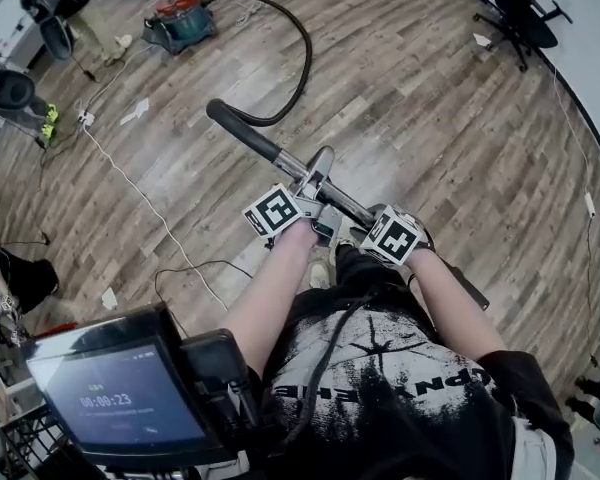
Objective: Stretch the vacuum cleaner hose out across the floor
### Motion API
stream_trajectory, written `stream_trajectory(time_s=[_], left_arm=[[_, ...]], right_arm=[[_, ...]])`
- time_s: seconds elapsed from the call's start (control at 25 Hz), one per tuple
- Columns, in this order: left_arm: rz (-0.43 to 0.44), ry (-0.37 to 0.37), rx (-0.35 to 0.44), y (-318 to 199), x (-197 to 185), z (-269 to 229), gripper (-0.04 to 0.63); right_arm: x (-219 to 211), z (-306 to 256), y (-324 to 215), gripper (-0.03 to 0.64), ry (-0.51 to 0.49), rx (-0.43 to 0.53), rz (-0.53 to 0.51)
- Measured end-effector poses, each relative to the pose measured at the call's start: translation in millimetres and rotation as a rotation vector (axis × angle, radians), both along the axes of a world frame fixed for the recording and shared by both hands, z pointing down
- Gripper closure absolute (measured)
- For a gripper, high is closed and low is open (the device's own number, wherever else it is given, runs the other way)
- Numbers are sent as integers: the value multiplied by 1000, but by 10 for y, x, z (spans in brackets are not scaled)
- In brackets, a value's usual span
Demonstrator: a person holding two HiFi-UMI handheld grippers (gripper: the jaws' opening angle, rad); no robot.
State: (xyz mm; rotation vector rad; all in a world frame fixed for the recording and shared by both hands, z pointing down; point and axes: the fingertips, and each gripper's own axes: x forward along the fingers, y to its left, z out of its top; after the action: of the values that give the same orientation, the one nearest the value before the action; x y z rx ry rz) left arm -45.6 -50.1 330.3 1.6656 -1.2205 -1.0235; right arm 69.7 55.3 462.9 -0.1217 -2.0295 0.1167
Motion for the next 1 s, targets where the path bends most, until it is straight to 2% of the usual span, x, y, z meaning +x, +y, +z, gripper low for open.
stream_trajectory(time_s=[0.2, 0.48, 0.84, 1.0], left_arm=[[32, 15, 9, 70, 429, -7, 557], [27, -17, 25, 16, 1004, -197, 557], [13, -20, 6, 31, 2295, -127, 557], [10, -25, -11, 109, 2710, -28, 557]], right_arm=[[411, -17, 97, 540, 14, 12, 35], [948, -156, 15, 540, -23, 29, 30], [2247, -110, 24, 541, -26, 18, 14], [2634, -49, 128, 540, -45, -1, 2]])
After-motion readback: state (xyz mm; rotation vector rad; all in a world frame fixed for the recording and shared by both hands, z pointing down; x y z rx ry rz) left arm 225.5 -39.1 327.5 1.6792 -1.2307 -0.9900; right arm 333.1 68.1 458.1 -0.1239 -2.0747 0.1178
